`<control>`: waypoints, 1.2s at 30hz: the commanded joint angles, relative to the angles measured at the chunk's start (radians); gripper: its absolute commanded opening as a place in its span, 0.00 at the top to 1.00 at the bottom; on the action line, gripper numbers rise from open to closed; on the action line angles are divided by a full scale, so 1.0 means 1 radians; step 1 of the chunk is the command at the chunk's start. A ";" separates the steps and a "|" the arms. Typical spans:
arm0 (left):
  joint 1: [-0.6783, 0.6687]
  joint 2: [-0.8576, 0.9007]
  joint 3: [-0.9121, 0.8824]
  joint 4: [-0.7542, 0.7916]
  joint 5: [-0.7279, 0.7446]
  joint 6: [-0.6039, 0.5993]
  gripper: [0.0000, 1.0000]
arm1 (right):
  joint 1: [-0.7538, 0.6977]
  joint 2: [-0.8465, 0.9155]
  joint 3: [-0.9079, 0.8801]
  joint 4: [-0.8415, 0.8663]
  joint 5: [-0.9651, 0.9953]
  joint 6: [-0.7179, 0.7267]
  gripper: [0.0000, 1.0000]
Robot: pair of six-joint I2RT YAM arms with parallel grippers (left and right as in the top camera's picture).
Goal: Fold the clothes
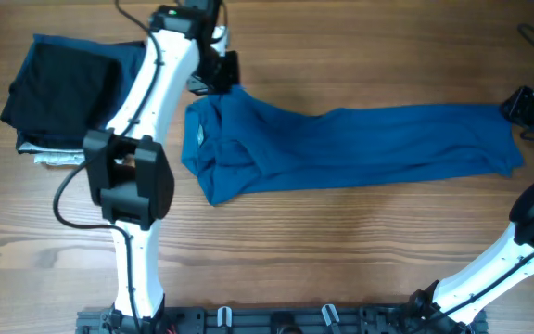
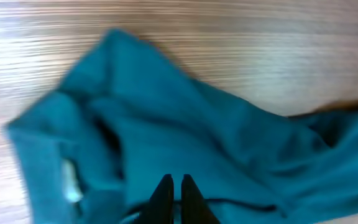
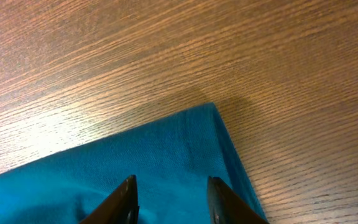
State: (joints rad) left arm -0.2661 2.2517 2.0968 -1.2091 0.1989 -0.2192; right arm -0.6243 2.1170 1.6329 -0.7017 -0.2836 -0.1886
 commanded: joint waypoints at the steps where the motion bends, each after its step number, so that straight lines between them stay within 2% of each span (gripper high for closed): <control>1: -0.035 0.054 -0.003 0.043 -0.036 0.002 0.93 | 0.004 0.019 0.008 -0.018 -0.014 -0.012 0.60; 13: -0.044 0.251 -0.003 0.153 -0.123 0.001 0.96 | 0.004 0.019 0.008 -0.040 -0.013 -0.011 0.53; 15: -0.042 0.270 -0.003 0.148 -0.193 -0.045 0.96 | 0.004 0.019 0.008 -0.043 -0.013 -0.011 0.51; 18: -0.032 0.275 -0.003 0.104 -0.371 -0.158 0.96 | 0.004 0.019 0.008 -0.044 -0.012 -0.011 0.50; 21: -0.009 0.275 -0.003 0.083 -0.388 -0.184 0.96 | 0.004 0.019 0.008 -0.051 -0.013 -0.013 0.49; 24: 0.010 0.275 -0.003 0.072 -0.356 -0.209 0.96 | 0.005 0.019 0.008 -0.067 -0.070 -0.027 0.55; 27: 0.013 0.275 -0.003 0.072 -0.346 -0.216 0.96 | 0.008 0.019 0.008 -0.090 -0.214 -0.104 0.68; 30: 0.013 0.275 -0.003 0.060 -0.346 -0.240 0.96 | 0.016 0.019 0.008 -0.130 -0.233 -0.127 0.78; 36: 0.013 0.275 -0.003 0.069 -0.346 -0.249 0.96 | 0.036 0.020 -0.035 -0.110 -0.214 -0.149 0.82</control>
State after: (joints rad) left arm -0.2779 2.4714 2.1067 -1.1358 -0.0834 -0.4431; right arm -0.6037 2.1170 1.6310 -0.8345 -0.4717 -0.2947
